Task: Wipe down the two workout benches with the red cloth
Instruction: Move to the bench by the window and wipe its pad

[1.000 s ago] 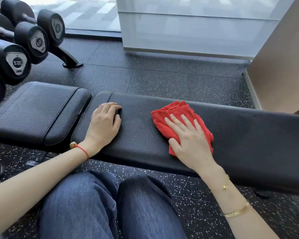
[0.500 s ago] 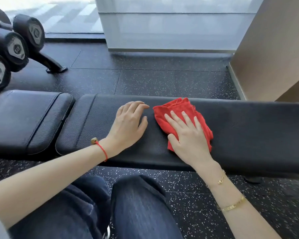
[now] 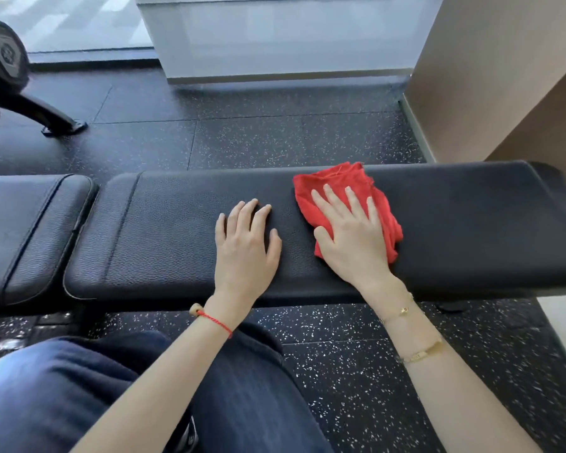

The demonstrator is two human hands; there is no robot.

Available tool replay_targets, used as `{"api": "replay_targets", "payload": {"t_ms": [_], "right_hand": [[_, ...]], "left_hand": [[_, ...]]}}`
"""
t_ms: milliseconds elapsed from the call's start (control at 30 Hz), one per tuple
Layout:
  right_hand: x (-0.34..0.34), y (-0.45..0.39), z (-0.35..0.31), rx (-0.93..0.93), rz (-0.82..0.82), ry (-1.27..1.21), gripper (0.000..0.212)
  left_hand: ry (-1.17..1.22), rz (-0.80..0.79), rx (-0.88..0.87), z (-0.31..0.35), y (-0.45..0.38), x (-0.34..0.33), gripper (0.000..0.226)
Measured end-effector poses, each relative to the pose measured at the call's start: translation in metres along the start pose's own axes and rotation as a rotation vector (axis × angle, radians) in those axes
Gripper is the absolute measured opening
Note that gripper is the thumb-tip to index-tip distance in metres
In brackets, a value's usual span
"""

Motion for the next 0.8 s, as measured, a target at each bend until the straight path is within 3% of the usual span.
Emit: {"api": "replay_targets", "payload": {"t_ms": [133,267,367,533,633,800], "right_hand": [[0.001,0.023,0.021,0.046,0.005,-0.038,0.062],[0.001,0.006,0.08,-0.173,0.04,-0.007,0.057],[-0.001,-0.012,0.083,-0.261,0.034,0.019,0.056],[-0.001,0.009,0.038,-0.029,0.011,0.001,0.061],[0.0,0.028,0.049,0.026,0.017,-0.012,0.064],[0.0,0.009,0.114,-0.255,0.037,0.012,0.062]], "left_hand": [[0.055,0.077,-0.017,0.0,0.001,0.004,0.04],[0.069,0.206,-0.027,-0.001,0.005,0.013,0.03],[0.056,0.231,-0.018,-0.001,0.006,0.013,0.027],[0.048,0.248,-0.001,-0.003,0.006,0.013,0.026],[0.055,0.281,0.014,-0.005,0.007,0.015,0.025],[0.017,0.341,0.052,-0.007,0.01,0.017,0.024]]}}
Point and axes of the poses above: each hand's wrist, its own y-axis away from the middle knuckle, its own x-axis out of the back of the hand, z = x × y, the point moved 8 cm from there along -y, towards the middle knuckle, and after that the axes turned 13 degrees about y, right-handed, at the moved point
